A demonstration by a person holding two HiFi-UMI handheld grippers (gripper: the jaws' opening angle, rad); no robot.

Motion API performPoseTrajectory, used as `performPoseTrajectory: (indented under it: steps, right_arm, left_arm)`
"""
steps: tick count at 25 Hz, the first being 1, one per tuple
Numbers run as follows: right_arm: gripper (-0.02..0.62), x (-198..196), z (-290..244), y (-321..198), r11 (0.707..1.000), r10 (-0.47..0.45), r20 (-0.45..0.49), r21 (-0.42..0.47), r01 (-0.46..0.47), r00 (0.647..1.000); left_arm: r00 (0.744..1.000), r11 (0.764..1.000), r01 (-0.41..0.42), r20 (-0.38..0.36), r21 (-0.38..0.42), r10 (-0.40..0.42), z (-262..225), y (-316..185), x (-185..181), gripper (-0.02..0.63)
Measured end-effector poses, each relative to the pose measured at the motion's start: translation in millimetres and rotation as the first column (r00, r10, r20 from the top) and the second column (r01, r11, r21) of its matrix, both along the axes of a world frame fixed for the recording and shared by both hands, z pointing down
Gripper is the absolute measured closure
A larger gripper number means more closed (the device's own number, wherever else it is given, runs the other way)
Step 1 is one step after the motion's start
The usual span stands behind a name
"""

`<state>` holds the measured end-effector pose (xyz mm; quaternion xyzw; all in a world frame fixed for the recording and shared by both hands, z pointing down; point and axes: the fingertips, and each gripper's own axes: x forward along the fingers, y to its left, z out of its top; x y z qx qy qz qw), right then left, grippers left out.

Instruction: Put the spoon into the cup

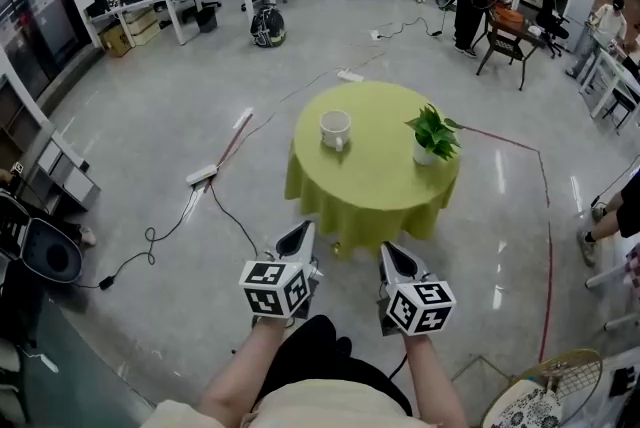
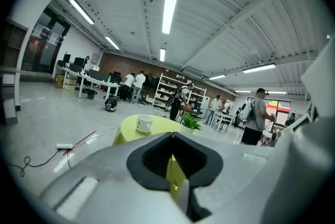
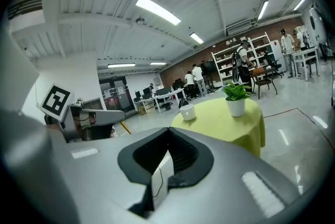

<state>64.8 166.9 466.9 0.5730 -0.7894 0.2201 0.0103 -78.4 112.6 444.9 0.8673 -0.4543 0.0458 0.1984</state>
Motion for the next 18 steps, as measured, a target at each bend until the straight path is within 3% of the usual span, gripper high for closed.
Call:
performPoseTrajectory:
  steps: [18]
  right_arm:
    - [0.595, 35, 21, -94, 0.998, 0.048, -0.009, -0.052, -0.048, 0.999]
  left_arm:
    - [1.000, 0.999, -0.021, -0.013, -0.050, 0.021, 25, -107, 30, 0.601]
